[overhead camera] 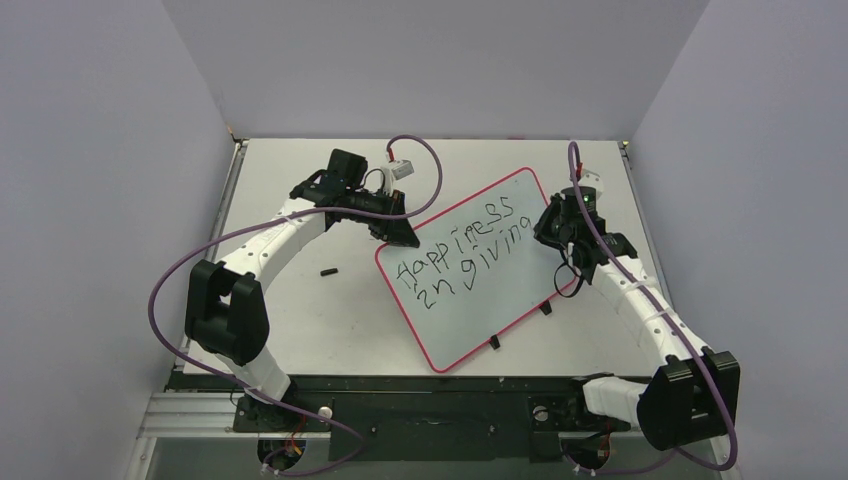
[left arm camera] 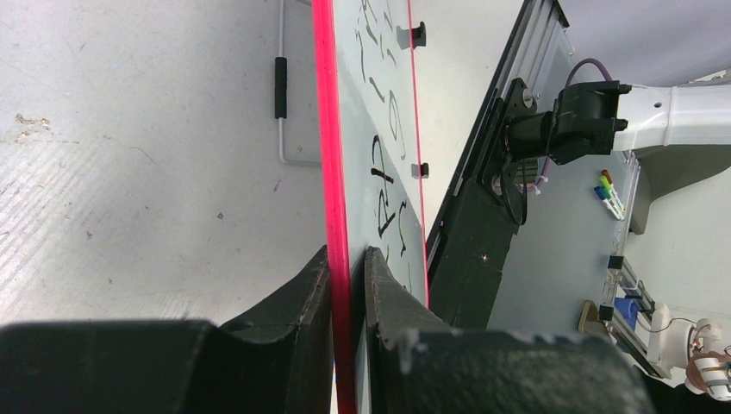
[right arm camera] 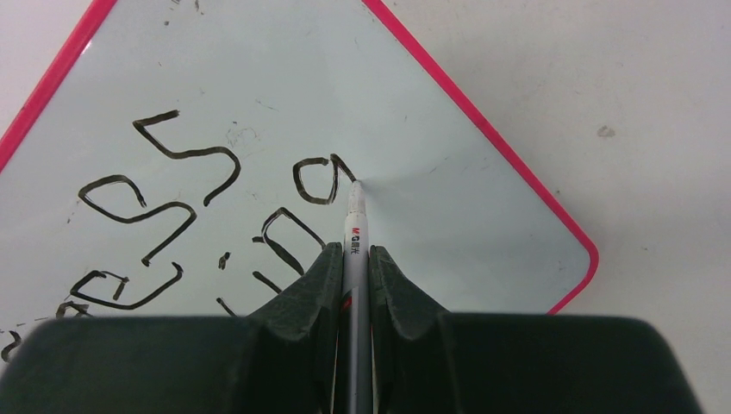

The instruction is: Write a sentence on the whiteboard

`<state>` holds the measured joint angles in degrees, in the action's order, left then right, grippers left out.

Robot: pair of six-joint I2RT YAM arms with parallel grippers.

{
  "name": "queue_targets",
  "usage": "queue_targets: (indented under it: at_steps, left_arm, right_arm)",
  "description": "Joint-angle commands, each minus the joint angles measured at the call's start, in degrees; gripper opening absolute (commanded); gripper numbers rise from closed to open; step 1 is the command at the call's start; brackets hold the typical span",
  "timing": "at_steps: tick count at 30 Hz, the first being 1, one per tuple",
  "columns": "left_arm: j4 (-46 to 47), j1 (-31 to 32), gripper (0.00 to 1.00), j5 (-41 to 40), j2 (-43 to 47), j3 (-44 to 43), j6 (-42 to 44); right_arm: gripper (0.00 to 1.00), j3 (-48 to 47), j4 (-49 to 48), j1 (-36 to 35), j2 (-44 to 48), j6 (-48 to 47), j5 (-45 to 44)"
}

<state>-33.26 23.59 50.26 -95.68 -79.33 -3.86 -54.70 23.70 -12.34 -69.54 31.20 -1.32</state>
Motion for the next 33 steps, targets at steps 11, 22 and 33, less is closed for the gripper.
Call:
queue_targets:
  at_steps: [11, 22, 33]
  left_arm:
    - [2.84, 1.19, 0.00, 0.56, 2.52, -2.80, 5.01]
    - [2.65, 1.28, 0.00, 0.36, 2.87, -2.71, 5.04]
    - [3.00, 1.37, 0.00, 0.16, 2.96, -2.03, 4.91]
  right_arm:
    - [0.00, 6.58, 0.74, 0.03, 3.84, -0.74, 0.87]
    - [0.00, 12.79, 1.08, -0.56, 7.14, -0.67, 0.87]
    - [0.00, 16.44, 0.76, -4.79, 9.85, 1.51, 2.41]
